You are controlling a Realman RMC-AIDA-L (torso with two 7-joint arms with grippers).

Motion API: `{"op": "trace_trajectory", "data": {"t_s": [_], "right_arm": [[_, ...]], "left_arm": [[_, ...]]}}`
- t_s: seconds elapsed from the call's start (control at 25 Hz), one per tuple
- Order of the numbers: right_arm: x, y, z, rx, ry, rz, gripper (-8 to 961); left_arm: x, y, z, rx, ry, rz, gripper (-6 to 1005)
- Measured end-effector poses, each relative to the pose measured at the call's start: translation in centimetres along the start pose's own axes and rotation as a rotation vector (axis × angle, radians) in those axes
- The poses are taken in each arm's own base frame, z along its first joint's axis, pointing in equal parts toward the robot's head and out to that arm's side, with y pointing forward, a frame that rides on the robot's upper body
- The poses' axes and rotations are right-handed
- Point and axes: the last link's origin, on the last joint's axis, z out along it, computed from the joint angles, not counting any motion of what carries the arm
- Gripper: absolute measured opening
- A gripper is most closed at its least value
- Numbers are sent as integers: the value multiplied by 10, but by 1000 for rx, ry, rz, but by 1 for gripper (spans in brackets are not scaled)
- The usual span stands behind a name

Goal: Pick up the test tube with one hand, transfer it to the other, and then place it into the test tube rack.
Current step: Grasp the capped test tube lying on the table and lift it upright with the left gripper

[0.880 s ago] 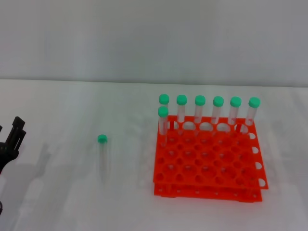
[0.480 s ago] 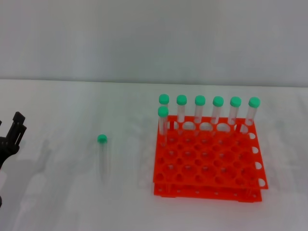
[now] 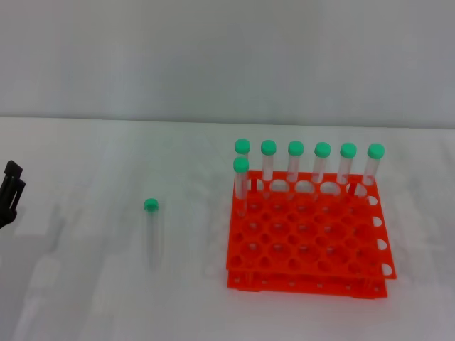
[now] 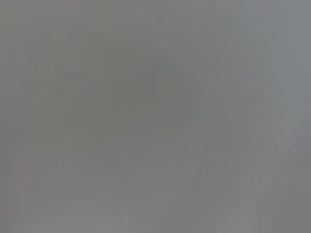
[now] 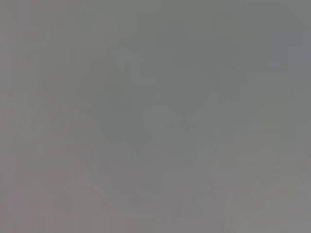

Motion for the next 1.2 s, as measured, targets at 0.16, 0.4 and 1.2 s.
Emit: {"op": "trace_trajectory", "data": {"t_s": [0.16, 0.4, 1.2], "right_arm": [[0, -1, 0, 4, 0, 2, 874], [-1, 0, 1, 4, -1, 2, 874], [-12, 4, 17, 5, -23, -5, 874]], "left_arm": [[1, -1, -2, 6, 9, -8, 703], [1, -2, -2, 18, 13, -29, 700], [51, -23, 52, -241, -236, -413, 697]]}}
